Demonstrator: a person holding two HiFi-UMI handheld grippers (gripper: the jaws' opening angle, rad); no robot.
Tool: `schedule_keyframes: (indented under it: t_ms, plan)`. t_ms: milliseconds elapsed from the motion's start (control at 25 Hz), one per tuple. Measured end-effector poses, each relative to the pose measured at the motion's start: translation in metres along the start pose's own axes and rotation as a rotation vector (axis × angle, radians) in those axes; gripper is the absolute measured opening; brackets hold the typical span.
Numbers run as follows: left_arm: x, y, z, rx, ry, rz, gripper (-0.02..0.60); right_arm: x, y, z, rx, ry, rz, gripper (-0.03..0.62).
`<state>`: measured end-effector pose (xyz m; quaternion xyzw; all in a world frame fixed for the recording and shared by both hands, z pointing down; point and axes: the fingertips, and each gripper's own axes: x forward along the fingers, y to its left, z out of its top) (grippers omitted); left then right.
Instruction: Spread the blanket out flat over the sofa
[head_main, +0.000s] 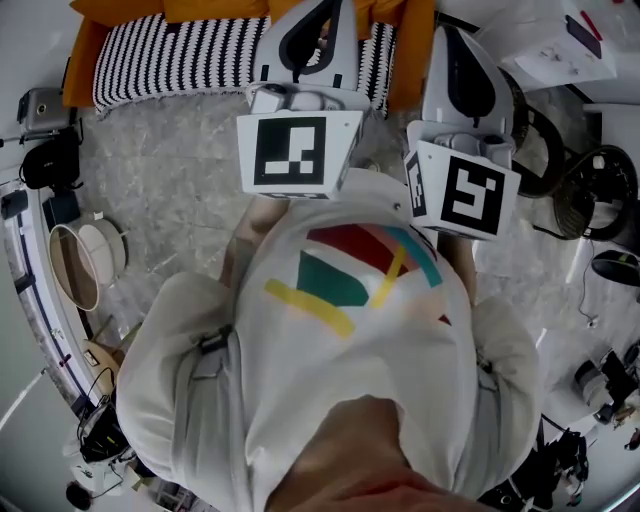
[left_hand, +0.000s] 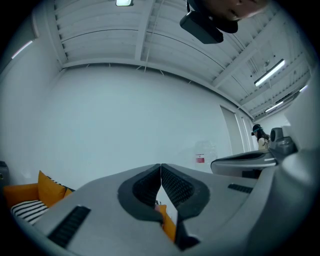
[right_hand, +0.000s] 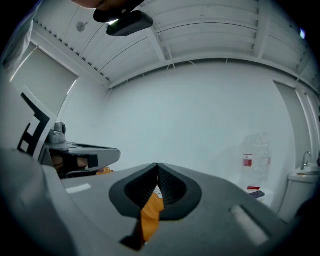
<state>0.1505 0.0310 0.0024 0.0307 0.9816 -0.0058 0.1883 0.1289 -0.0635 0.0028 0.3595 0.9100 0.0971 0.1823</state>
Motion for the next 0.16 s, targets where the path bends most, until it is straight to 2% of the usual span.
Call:
schedule_keyframes:
  t_ms: [160]
  plan:
    - [-0.0049,0.0098,0.0010,-0.012,-0.004,0.007,0.015,0.0001,0.0096,0.0029,-0.001,-0.005,0.008,0.005]
